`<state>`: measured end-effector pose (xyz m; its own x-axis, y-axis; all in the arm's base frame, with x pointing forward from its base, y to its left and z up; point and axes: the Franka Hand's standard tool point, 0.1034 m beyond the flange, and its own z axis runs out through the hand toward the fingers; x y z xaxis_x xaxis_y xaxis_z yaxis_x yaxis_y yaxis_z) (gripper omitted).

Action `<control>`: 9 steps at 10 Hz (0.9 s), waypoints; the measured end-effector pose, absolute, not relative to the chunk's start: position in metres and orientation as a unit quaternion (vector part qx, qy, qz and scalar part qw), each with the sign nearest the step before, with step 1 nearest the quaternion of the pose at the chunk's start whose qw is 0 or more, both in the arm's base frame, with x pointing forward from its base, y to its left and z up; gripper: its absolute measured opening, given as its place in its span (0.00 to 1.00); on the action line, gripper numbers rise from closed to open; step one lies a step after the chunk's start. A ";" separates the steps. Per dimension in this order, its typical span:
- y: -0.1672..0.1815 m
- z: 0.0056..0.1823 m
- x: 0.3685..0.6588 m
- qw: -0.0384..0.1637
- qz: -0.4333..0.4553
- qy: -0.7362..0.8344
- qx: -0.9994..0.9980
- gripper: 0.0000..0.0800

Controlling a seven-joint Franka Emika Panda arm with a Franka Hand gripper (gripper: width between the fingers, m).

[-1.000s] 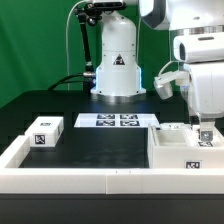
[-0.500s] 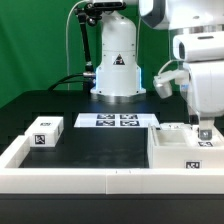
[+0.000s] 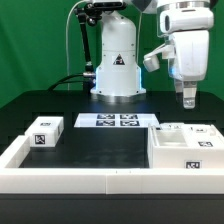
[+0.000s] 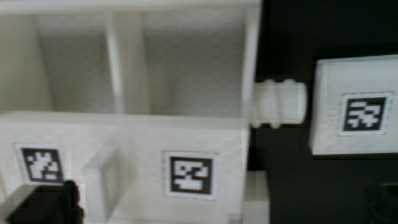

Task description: Assemble cabinet

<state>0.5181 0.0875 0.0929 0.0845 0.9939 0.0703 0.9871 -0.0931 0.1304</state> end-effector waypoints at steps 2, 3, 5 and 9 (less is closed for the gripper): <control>0.087 0.092 0.517 0.024 0.069 0.673 0.736 1.00; 0.088 0.091 0.516 0.023 0.070 0.670 0.738 1.00; 0.091 0.078 0.485 0.013 0.061 0.651 0.756 1.00; 0.098 0.072 0.459 0.000 0.030 0.644 0.765 1.00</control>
Offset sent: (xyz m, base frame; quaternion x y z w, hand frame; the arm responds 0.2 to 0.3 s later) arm -0.0361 0.0023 -0.0132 0.0107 -0.0123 0.0528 0.9985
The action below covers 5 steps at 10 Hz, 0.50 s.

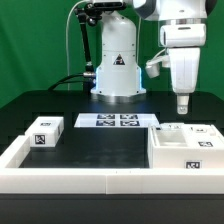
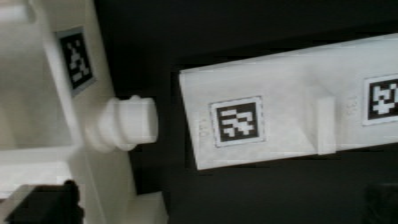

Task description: Assemble cabinet

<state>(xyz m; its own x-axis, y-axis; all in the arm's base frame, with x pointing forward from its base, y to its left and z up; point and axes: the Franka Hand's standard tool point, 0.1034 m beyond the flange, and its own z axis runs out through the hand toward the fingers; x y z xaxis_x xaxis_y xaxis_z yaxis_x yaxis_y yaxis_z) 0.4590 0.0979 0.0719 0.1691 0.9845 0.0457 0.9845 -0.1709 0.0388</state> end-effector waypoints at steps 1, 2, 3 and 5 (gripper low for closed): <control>0.098 0.071 0.458 0.000 0.029 0.643 0.765 1.00; 0.098 0.070 0.457 -0.001 0.028 0.644 0.764 1.00; 0.098 0.062 0.451 -0.008 0.021 0.664 0.748 1.00; 0.099 0.041 0.434 -0.017 0.029 0.689 0.724 1.00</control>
Offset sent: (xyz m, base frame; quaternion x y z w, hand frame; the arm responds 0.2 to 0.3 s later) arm -0.0284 0.0167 -0.0203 0.0077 0.0513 -0.1218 0.9912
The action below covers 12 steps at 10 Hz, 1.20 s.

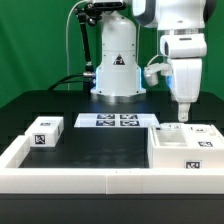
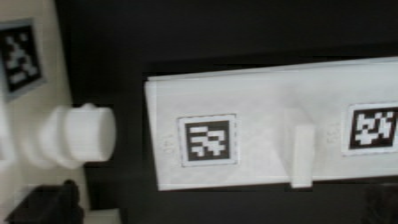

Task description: Assemble cabinet

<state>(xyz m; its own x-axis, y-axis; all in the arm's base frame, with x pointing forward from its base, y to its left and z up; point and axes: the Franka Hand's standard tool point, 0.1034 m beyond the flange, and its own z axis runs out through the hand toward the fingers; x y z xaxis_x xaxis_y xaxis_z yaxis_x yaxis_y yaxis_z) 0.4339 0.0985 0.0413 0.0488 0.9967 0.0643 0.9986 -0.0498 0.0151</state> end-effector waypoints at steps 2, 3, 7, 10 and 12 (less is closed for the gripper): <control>0.093 0.034 0.432 0.023 -0.024 -0.688 -0.725 1.00; 0.092 0.033 0.431 0.024 -0.023 -0.688 -0.725 1.00; 0.097 0.026 0.425 0.032 -0.018 -0.684 -0.728 1.00; 0.096 0.021 0.422 0.036 -0.014 -0.681 -0.731 1.00; 0.096 0.017 0.419 0.040 -0.011 -0.681 -0.732 0.85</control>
Offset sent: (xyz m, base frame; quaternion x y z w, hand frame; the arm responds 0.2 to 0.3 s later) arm 0.0000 0.0000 0.0000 0.0000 0.0000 0.0000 1.0000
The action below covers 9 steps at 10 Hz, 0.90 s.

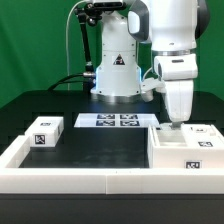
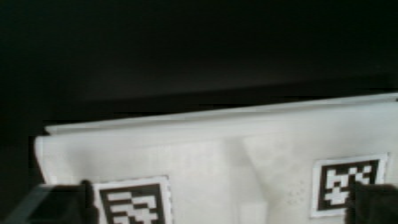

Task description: Assemble cabinet

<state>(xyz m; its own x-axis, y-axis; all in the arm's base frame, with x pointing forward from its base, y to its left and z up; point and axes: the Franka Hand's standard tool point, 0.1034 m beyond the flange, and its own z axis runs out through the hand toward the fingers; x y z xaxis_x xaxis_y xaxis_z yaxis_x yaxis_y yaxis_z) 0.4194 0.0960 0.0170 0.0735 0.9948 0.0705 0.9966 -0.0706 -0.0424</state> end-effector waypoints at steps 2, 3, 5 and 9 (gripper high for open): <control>0.098 0.013 0.416 0.044 -0.008 -0.680 -0.732 0.45; 0.098 0.012 0.416 0.044 -0.008 -0.680 -0.732 0.19; 0.098 0.013 0.418 0.042 -0.012 -0.679 -0.732 0.09; 0.098 0.013 0.418 0.042 -0.012 -0.679 -0.733 0.09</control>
Offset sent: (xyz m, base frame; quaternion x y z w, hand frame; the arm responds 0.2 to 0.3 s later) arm 0.0021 0.0032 -0.0018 -0.0008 0.0040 0.0027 1.0000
